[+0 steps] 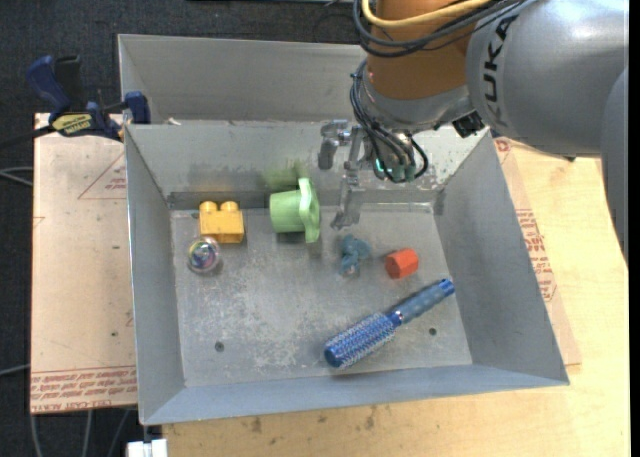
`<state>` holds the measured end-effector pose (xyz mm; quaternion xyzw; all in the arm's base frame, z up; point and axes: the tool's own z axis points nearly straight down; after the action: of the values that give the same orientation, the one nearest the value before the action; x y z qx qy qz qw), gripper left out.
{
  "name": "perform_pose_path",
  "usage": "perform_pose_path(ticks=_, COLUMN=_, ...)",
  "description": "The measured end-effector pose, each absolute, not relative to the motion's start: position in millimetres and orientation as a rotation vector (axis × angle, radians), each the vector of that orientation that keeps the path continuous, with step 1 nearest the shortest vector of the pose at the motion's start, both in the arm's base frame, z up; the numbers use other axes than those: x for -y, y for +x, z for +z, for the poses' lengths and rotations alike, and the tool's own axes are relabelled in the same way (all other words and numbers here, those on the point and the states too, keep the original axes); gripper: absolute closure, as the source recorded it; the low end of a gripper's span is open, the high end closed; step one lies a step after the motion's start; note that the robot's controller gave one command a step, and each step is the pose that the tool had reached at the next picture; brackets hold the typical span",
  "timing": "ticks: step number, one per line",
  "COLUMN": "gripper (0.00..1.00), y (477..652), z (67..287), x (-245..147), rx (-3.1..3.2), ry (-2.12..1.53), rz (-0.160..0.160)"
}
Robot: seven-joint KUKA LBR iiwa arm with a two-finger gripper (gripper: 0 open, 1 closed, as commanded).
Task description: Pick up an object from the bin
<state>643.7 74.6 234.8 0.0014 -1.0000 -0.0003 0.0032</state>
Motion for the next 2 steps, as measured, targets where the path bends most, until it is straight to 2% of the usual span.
perform_pose_path(ticks=1, gripper=0.00, y=621.8, z=155, x=-110, rx=3.134, ry=0.036, rz=-0.002)
perform_pose_path(ticks=2, gripper=0.00, y=651.1, z=70, x=-224, rx=3.148, ry=0.127, rz=-0.010)
